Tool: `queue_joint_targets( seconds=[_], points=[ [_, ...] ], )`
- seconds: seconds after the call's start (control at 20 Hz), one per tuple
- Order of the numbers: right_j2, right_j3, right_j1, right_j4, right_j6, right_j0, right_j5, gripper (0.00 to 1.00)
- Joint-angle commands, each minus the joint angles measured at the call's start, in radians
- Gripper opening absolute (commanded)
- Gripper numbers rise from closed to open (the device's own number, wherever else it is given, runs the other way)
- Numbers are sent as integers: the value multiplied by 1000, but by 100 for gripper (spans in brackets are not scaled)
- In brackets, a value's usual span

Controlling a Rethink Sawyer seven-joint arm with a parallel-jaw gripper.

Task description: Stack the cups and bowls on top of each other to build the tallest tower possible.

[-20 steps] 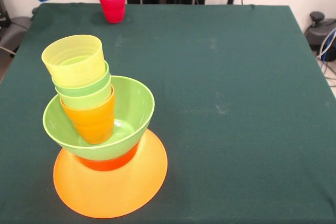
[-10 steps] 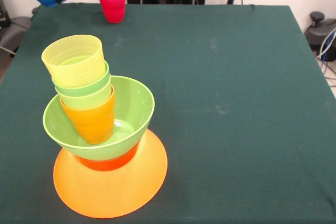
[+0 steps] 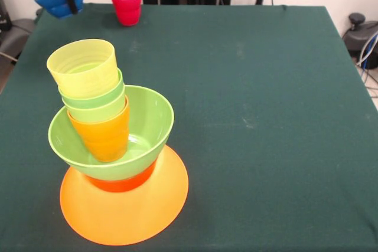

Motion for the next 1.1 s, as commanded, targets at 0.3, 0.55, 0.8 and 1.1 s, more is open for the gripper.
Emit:
queue_joint_targets(
  seconds=[0.3, 0.55, 0.8, 1.1],
  points=[
    [-71, -215, 16, -142, -137, 188, 100, 0],
    [-97, -235, -5, -145, -148, 226, 141, 0],
    [-120, -194, -72, -109, -162, 240, 190, 0],
    [-102, -156, -153, -47, -202, 230, 295, 0]
  ],
)
